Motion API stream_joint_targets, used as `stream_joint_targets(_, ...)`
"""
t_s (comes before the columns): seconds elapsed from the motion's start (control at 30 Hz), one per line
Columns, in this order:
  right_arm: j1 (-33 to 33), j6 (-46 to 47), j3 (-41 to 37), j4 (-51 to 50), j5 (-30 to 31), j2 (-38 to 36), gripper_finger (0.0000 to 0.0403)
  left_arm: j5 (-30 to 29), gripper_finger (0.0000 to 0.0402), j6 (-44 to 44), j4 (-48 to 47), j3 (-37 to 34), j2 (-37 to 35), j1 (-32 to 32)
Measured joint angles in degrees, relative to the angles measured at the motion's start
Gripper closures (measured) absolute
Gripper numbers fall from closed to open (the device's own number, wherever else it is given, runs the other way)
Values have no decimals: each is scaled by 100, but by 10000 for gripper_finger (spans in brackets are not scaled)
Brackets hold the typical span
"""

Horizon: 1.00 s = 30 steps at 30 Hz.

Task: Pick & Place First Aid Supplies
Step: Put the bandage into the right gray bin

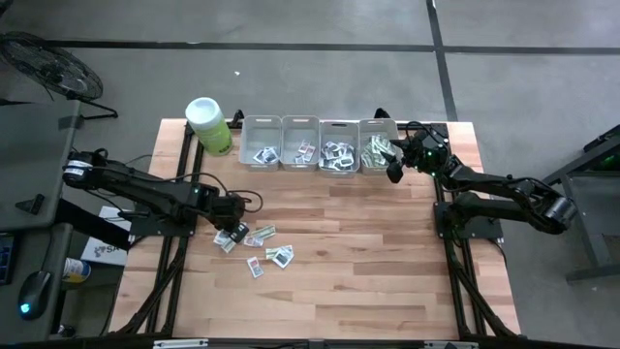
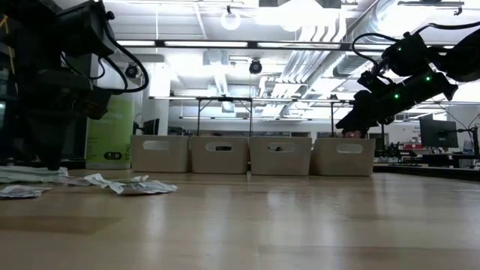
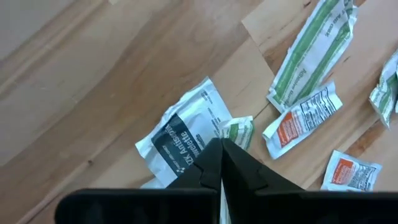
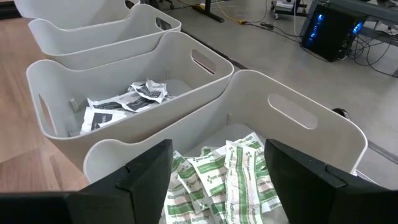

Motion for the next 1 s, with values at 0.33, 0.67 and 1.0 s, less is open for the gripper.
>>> stream_joint_targets(0.33, 1, 83, 0, 1, -1, 0, 153, -55, 401, -45, -80, 103, 0, 0)
stream_joint_targets(0.67, 1, 85, 0, 1, -1, 0, 153, -564, 401, 408, -387, 1044, 0, 0)
stream_joint_targets(1.0, 0, 127, 0, 1, 1, 0, 153, -1727, 401, 1371, 606, 1495, 0, -2)
